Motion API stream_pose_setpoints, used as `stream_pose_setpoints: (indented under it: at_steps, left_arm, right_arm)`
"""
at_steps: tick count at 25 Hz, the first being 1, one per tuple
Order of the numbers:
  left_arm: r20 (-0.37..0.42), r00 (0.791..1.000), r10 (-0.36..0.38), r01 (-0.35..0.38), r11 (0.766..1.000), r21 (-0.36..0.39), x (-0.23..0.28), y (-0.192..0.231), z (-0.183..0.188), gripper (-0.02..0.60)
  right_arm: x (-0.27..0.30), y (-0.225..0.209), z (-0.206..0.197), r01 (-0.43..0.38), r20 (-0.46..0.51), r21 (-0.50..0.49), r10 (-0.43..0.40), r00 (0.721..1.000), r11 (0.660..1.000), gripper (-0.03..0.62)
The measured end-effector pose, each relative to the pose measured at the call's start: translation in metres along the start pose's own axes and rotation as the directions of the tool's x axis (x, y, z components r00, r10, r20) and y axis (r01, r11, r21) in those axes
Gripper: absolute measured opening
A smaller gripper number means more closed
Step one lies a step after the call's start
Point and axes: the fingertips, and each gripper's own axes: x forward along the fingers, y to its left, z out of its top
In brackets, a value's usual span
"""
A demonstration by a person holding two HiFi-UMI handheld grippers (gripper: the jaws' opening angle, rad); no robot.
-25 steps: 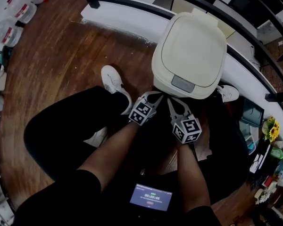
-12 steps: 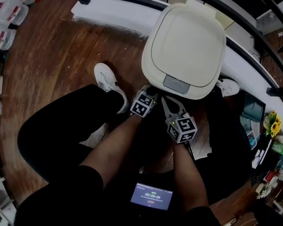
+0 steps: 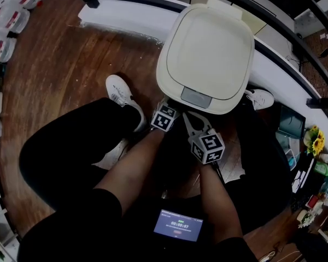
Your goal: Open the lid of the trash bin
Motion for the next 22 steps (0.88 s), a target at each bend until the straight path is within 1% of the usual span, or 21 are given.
stream_pose_setpoints:
  at_steps: [3,7,10,12,16,19,22]
  left_arm:
    - [-0.010,1.000,0.016,-0.016,1.000,0.014,0.001,-0.001,0.000,0.038]
    - [-0.026,0.998,0.049,-0.050,0.998,-0.038,0.004,0.001,-0.002,0.038]
    - [-0.037,0.998,0.056,-0.057,0.997,-0.048,0.005,0.001,-0.003,0.038]
    - [-0.045,0.998,0.053,-0.055,0.997,-0.046,0.006,0.001,-0.003,0.038]
    - [-0.079,0.994,0.081,-0.081,0.997,-0.003,0.003,0.002,-0.002,0.038]
    - [-0.088,0.992,0.087,-0.089,0.996,-0.011,0.002,0.002,-0.001,0.038]
    - [-0.091,0.993,0.075,-0.078,0.996,-0.035,0.004,0.001,-0.003,0.038]
  right_arm:
    - [-0.003,-0.004,0.003,0.008,0.004,0.001,-0.008,1.000,1.000,0.028]
    - [-0.004,-0.009,0.005,0.015,0.014,0.012,-0.015,1.000,1.000,0.028]
    - [-0.005,-0.011,0.007,0.021,0.021,0.021,-0.021,1.000,1.000,0.028]
    - [-0.005,-0.012,0.007,0.023,0.022,0.021,-0.023,0.999,1.000,0.028]
    - [-0.008,-0.010,0.008,0.027,0.023,0.034,-0.028,0.999,0.999,0.028]
    - [-0.009,-0.008,0.013,0.023,0.025,0.024,-0.023,0.999,0.999,0.028]
    - [-0.009,-0.007,0.014,0.021,0.020,0.014,-0.021,1.000,1.000,0.028]
